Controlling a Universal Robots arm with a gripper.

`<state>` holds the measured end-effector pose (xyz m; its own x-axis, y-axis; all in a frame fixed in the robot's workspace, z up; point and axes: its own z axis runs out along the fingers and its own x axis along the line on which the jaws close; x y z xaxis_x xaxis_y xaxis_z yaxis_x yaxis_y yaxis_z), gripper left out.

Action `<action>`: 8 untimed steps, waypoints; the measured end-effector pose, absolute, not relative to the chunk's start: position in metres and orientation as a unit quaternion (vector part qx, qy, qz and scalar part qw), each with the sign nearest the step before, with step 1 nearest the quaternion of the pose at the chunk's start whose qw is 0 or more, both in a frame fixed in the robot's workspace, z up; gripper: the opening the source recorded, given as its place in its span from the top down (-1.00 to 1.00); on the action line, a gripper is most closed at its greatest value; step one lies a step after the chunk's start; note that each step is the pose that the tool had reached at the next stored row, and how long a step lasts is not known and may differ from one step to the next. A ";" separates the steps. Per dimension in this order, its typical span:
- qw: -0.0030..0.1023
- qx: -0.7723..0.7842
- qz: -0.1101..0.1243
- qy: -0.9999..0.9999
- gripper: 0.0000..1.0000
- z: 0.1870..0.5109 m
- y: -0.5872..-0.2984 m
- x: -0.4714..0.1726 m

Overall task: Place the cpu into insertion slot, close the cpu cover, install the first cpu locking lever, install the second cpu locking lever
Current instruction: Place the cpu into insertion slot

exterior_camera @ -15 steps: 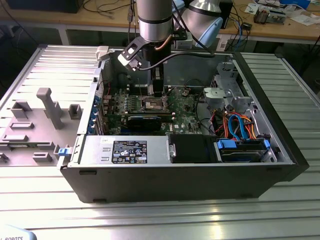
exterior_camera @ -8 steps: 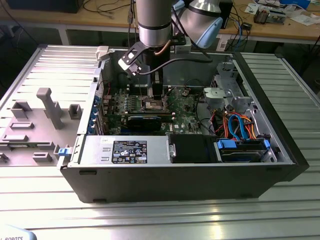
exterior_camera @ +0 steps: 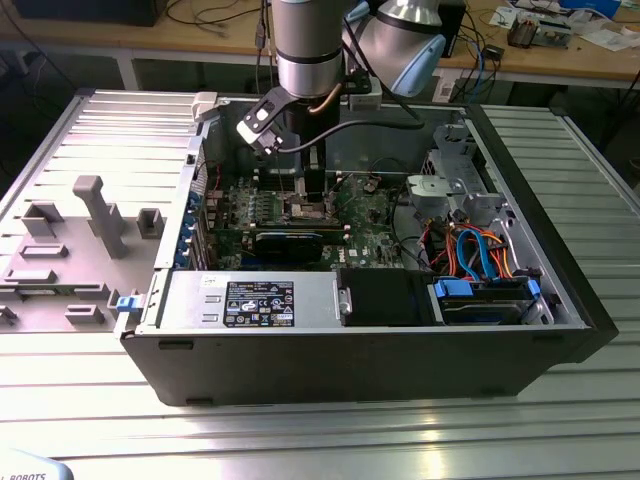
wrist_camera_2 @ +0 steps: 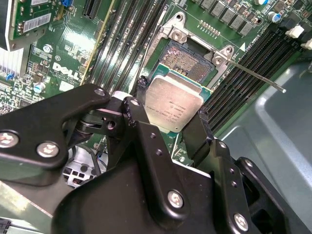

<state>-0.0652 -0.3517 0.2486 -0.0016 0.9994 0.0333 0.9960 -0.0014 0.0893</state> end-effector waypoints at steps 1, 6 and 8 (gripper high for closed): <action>0.020 0.706 0.043 0.706 -0.09 0.249 -0.352 -0.065; 0.020 0.706 0.043 0.706 -0.09 0.249 -0.352 -0.065; 0.020 0.706 0.043 0.706 -0.09 0.249 -0.352 -0.065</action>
